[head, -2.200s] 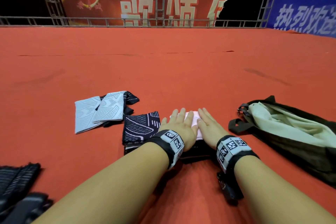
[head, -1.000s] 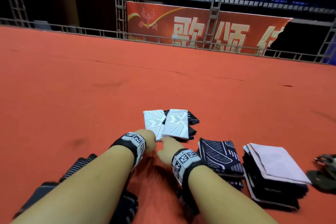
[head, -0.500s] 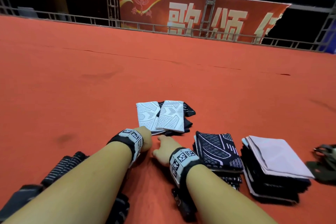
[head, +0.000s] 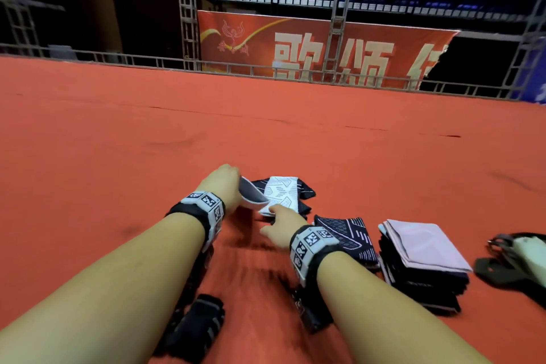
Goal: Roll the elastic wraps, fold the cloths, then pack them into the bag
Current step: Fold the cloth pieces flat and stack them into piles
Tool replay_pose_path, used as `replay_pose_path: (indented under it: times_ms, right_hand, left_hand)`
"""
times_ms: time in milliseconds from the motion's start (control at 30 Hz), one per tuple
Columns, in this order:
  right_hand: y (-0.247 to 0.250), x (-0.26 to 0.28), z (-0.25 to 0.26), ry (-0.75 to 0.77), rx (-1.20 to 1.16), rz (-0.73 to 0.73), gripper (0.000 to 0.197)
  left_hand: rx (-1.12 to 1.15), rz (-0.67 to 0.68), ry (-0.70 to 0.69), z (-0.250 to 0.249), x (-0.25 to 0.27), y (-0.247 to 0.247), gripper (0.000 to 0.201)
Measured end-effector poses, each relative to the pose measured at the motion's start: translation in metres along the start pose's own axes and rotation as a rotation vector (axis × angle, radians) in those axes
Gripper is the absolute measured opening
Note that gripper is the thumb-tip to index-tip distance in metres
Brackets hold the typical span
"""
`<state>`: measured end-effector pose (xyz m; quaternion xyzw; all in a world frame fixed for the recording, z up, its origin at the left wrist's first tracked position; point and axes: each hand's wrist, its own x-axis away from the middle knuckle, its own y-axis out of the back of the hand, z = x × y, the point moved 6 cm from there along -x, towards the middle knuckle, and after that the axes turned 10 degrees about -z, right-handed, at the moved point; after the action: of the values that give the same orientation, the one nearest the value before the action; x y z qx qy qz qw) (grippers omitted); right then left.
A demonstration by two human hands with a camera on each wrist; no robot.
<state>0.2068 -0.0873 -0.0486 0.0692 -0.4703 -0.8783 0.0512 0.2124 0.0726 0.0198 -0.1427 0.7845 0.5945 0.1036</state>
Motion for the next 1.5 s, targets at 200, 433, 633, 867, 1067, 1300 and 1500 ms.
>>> replay_pose_path:
  times_ms: [200, 433, 633, 867, 1067, 1300, 1500]
  right_hand:
    - [0.041, 0.017, 0.001, -0.063, -0.097, -0.069, 0.067]
    - [0.047, 0.038, -0.004, -0.111, -0.459, -0.076, 0.056]
    - [0.047, 0.074, -0.007, -0.169, -0.770, 0.031, 0.023]
    - [0.060, 0.102, -0.023, -0.204, -0.945, -0.006, 0.021]
    - [0.062, 0.122, -0.043, -0.262, -0.788, 0.032, 0.017]
    - [0.006, 0.149, -0.096, -0.265, -0.094, 0.165, 0.009]
    - [-0.016, 0.161, -0.112, -0.058, -0.108, 0.253, 0.038]
  left_hand:
    - [0.196, -0.138, -0.027, -0.007, 0.019, 0.050, 0.024]
    - [0.738, -0.075, 0.017, -0.016, 0.053, 0.073, 0.027]
    - [1.186, -0.038, 0.238, -0.014, 0.080, 0.061, 0.033]
    - [1.147, 0.308, 0.368, -0.028, 0.127, 0.026, 0.019]
    - [1.116, 0.453, 0.406, -0.032, 0.163, -0.003, 0.011]
    - [0.294, 0.572, 0.179, -0.031, 0.205, -0.053, 0.037]
    - [0.027, 0.632, -0.055, -0.033, 0.212, -0.069, 0.046]
